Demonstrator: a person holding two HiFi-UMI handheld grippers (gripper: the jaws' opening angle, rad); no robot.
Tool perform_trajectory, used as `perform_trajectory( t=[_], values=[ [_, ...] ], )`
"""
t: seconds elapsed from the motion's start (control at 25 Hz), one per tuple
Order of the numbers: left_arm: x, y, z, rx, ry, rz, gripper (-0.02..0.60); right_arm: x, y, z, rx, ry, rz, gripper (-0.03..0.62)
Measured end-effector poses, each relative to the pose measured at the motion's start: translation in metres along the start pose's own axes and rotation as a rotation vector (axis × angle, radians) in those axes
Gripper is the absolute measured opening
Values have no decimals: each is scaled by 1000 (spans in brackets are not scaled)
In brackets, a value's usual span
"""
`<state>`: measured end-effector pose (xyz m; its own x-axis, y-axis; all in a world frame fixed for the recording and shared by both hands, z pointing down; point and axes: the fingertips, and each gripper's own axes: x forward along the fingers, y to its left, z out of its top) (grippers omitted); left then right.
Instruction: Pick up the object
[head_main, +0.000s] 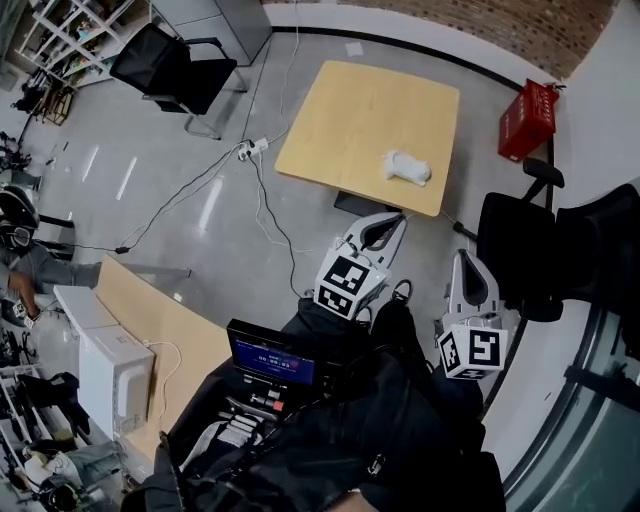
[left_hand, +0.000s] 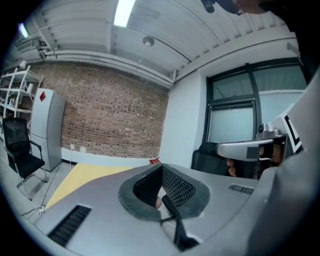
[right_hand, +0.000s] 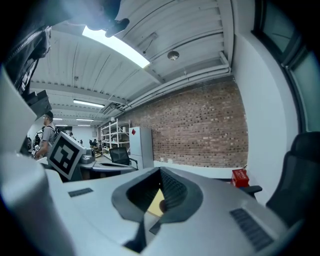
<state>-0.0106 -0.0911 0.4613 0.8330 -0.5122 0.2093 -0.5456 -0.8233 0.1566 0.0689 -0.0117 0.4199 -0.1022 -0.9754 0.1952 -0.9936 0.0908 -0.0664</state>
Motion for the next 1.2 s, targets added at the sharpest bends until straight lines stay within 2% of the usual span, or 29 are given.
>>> perform_trajectory(
  t=[0.2,0.44,0.72,0.92,1.12,1.2],
  values=[
    [28,19,-14,22,44,50,-3,25,-21,0,5,-10,27,5],
    [71,52,-42,-88,106,136,-3,56,-60,8,19,-24,67,5],
    [120,74,-85,-153,220,213,-3,88,-111,7,53,-12,83,5],
    [146,94,-114,-292,269,277,-3,105,-138,-7,77,30,81,5],
    [161,119,-156,-578,280,337,-3,123,-148,-20,80,79,83,5],
    [167,127,-172,-640,289,359,-3,131,-149,-22,72,98,83,5]
  ],
)
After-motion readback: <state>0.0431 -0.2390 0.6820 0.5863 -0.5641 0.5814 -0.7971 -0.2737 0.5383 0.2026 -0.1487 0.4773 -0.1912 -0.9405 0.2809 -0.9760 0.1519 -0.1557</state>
